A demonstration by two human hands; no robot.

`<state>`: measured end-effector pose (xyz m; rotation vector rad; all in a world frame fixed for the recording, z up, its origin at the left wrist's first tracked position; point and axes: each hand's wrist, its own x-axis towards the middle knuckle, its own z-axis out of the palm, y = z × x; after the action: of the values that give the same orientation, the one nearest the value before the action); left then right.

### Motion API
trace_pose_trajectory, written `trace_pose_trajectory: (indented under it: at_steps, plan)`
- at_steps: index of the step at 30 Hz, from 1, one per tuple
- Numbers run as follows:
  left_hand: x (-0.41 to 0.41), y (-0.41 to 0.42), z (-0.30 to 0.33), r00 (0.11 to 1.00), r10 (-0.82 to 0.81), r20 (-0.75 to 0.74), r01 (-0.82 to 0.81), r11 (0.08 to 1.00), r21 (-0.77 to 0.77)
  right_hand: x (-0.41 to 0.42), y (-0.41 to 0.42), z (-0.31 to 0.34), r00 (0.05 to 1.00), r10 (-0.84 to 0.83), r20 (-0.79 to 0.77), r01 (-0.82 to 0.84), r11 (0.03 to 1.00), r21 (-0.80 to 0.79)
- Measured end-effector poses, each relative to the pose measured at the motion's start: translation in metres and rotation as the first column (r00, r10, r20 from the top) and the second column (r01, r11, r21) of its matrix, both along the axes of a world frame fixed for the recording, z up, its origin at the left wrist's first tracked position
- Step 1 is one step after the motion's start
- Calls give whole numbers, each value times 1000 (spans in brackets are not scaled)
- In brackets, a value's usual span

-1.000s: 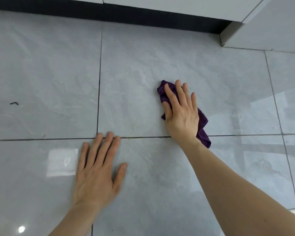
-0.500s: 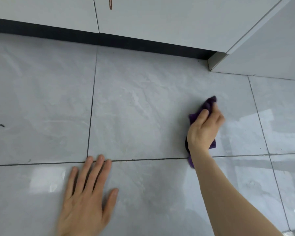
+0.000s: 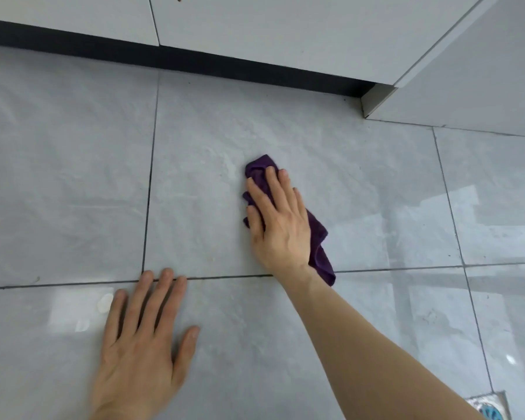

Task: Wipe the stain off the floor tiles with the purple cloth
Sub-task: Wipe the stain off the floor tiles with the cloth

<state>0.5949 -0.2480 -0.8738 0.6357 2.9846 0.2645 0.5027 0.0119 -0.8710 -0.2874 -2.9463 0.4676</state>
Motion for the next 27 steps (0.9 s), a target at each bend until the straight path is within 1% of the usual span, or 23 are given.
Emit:
trace_pose_trajectory:
  at_steps: [2, 5, 13, 15, 17, 22, 24, 25, 26, 27]
  plan:
    - [-1, 0, 2, 999, -6, 38, 7, 1000, -20, 18, -16, -3, 997, 76, -12, -76, 997, -13]
    - [-2, -1, 3, 997, -6, 73, 8, 999, -35, 48, -37, -5, 990, 140, -9, -141, 990, -19]
    - [-3, -6, -3, 999, -7, 54, 8, 1000, -12, 118, -69, -5, 965, 261, 27, -259, 964, -58]
    - [4, -4, 1, 999, -19, 30, 19, 1000, -5, 153, -75, -2, 955, 294, 35, -292, 955, -52]
    - [0, -4, -1, 999, -14, 37, 13, 1000, 6, 173, -79, -4, 941, 335, 49, -331, 941, -67]
    - [1, -6, -1, 999, -20, 43, 19, 1000, 23, 210, -81, 5, 898, 435, 74, -433, 901, -39]
    - [1, -5, 1, 998, -23, 61, 21, 999, 29, 210, -77, 12, 897, 435, 77, -429, 900, -78]
    - [2, -4, 2, 997, -27, 68, 25, 999, 38, 209, -76, 16, 914, 397, 87, -390, 916, -93]
    - [2, -4, 3, 997, -25, 76, 21, 998, 56, 209, -73, 21, 943, 314, 108, -306, 948, -88]
    - [2, -4, 5, 996, -14, 89, 7, 996, 86, 210, -70, 28, 973, 189, 134, -183, 981, -62]
